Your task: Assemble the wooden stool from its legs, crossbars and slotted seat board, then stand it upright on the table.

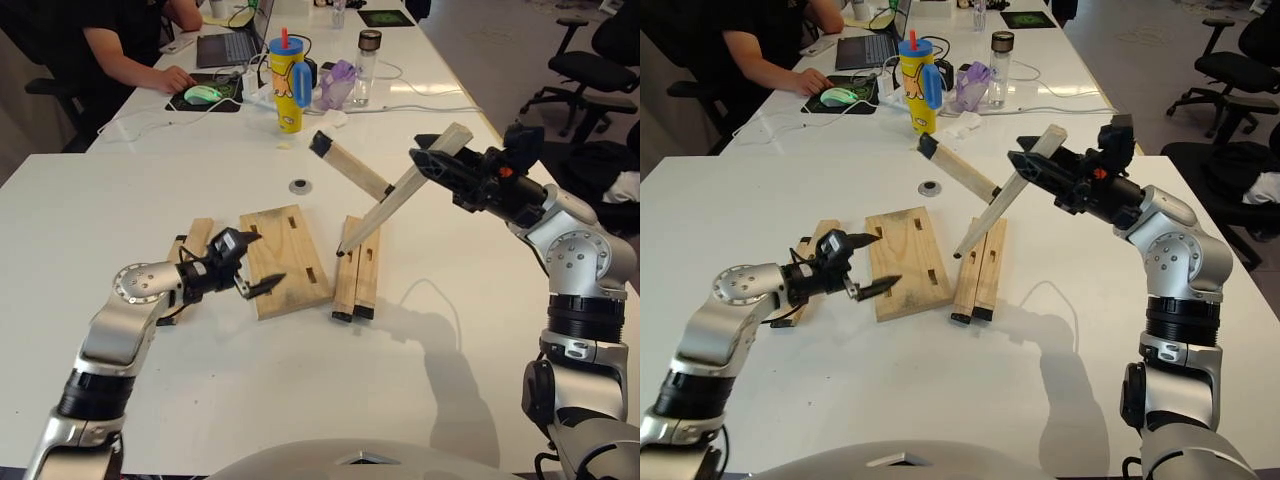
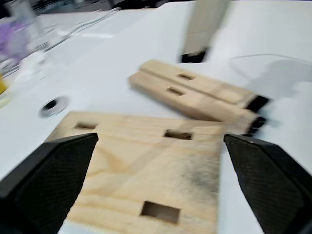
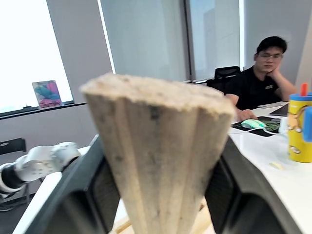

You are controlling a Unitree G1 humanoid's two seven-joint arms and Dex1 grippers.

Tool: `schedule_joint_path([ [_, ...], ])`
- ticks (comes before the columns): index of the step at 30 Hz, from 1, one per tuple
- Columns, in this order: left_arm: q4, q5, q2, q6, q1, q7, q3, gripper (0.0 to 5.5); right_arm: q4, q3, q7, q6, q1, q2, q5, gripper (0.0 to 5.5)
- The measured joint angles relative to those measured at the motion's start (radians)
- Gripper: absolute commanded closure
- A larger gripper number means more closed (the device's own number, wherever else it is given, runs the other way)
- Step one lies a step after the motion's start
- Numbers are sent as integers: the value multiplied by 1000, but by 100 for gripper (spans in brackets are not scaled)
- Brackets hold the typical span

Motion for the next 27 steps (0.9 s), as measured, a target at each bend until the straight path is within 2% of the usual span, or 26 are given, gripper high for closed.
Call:
schedule_joint_path([
  [4,-15,109,32,-72,26,-18,-123,70,20,26,30,-3,-8,5,-9,347],
  [10,171,396,27,-190,-35,122,-259,70,54,97,127,-3,-59,41,-7,347],
  [19,247,454,37,-310,-94,103,-316,70,149,198,237,-66,-115,84,-62,347],
  [27,347,418,142,-417,-174,-54,-315,70,258,278,318,-191,-151,115,-170,347],
])
